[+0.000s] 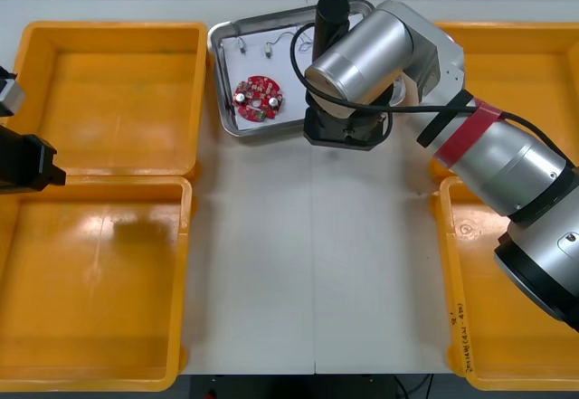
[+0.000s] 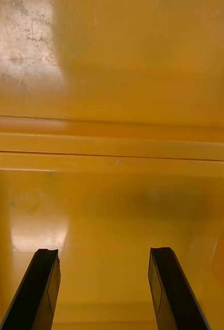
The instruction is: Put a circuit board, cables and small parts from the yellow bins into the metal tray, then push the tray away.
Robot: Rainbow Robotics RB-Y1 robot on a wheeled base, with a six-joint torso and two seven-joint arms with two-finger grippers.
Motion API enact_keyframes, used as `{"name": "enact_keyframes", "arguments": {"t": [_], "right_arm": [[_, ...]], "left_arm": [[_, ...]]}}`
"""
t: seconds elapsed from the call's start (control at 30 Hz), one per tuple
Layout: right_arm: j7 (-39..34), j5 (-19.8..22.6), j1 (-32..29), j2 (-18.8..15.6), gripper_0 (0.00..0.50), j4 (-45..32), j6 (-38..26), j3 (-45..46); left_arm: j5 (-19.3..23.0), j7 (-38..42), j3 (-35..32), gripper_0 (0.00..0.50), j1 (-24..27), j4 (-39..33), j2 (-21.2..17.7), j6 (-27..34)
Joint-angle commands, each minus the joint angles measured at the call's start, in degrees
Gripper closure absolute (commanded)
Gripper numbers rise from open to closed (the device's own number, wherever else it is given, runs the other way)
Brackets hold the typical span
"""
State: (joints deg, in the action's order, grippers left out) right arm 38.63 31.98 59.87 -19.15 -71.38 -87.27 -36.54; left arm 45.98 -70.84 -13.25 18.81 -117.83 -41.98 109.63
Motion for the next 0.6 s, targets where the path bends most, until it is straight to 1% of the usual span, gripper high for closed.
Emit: {"name": "enact_keyframes", "arguments": {"t": [0.03, 0.3, 0.43, 0.6], "right_arm": [[0.9, 0.3, 5.2, -0.2, 0.0, -1.8, -2.4, 1.7], [0.9, 0.4, 7.5, -0.2, 0.0, -1.8, -7.4, 4.5], [1.1, -0.4, 8.2, -0.3, 0.0, -2.1, -10.0, 5.0], [1.3, -0.3, 8.1, -1.4, 0.0, -5.1, -15.4, 6.0]], "left_arm": [[-0.5, -7.0, -0.5, 0.0, -0.9, -1.6, -2.6, 0.4], [-0.5, -7.0, -0.5, 0.0, -0.9, -1.6, -2.6, 0.4], [-0.5, -7.0, -0.5, 0.0, -0.9, -1.6, -2.6, 0.4], [-0.5, -7.0, -0.5, 0.0, -0.9, -1.6, -2.6, 0.4]]}}
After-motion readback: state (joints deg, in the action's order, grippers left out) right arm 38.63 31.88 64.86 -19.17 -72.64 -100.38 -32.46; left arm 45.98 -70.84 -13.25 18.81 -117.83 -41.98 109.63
